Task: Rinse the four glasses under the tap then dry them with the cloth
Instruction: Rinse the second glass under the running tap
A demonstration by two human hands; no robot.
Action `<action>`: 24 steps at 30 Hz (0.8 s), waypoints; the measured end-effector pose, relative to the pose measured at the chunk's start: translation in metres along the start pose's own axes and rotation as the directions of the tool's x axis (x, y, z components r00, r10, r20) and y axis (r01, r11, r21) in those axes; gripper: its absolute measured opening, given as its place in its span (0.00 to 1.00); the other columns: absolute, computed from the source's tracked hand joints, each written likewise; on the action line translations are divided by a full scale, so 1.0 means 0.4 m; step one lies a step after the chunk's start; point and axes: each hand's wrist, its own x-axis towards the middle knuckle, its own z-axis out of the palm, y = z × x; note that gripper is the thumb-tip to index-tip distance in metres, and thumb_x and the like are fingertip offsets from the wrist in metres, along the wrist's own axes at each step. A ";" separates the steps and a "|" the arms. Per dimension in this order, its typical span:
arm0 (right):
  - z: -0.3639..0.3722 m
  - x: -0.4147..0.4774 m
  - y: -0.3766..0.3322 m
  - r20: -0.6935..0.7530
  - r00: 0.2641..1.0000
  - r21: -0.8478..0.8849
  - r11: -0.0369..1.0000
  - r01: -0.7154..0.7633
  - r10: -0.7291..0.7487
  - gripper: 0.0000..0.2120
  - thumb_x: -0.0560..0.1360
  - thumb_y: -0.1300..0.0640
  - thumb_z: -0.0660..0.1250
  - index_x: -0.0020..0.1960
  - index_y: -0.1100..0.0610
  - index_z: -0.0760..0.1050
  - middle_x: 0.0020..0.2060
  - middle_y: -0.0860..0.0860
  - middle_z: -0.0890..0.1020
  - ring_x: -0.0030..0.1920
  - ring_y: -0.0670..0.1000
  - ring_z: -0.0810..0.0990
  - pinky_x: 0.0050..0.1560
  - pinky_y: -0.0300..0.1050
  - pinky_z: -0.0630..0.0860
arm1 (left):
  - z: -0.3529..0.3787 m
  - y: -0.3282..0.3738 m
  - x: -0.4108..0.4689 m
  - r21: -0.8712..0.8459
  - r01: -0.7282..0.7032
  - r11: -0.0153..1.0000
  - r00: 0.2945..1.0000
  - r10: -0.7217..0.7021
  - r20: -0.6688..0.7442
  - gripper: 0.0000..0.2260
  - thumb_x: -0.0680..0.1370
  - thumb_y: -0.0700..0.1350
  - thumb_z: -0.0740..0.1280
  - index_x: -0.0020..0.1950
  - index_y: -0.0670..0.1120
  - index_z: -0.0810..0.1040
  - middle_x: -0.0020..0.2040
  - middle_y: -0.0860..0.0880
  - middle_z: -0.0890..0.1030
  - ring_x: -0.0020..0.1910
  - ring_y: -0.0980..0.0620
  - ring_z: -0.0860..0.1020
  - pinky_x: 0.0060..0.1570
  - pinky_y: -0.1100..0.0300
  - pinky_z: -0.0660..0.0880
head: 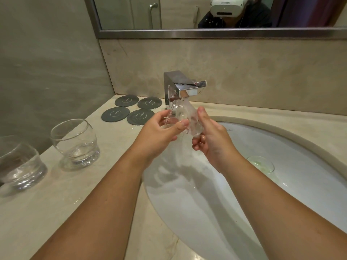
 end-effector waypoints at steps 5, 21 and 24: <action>0.006 0.001 0.007 0.034 0.995 -0.013 0.996 -0.091 0.092 0.24 0.80 0.35 0.66 0.57 0.54 0.85 0.42 0.52 0.85 0.37 0.53 0.81 0.32 0.46 0.76 | -0.001 -0.006 0.003 0.007 0.012 1.000 0.999 -0.011 -0.052 0.45 0.61 0.65 0.82 0.74 0.46 0.76 0.61 0.45 0.85 0.54 0.51 0.88 0.51 0.58 0.84; -0.009 0.002 -0.008 -0.054 0.998 -0.074 0.997 -0.014 0.010 0.16 0.81 0.39 0.68 0.59 0.48 0.84 0.55 0.50 0.85 0.53 0.53 0.85 0.51 0.54 0.80 | 0.020 0.023 -0.024 0.427 -0.086 0.900 0.984 0.145 -0.107 0.29 0.70 0.59 0.83 0.65 0.57 0.74 0.56 0.57 0.77 0.51 0.61 0.78 0.46 0.72 0.72; 0.000 -0.008 -0.016 0.013 0.999 -0.036 0.999 -0.030 0.030 0.15 0.81 0.40 0.69 0.59 0.49 0.84 0.51 0.49 0.85 0.49 0.49 0.84 0.49 0.51 0.79 | 0.025 0.026 -0.021 0.513 -0.101 0.852 0.978 0.181 -0.108 0.31 0.70 0.60 0.83 0.66 0.55 0.73 0.58 0.56 0.74 0.52 0.61 0.75 0.45 0.75 0.69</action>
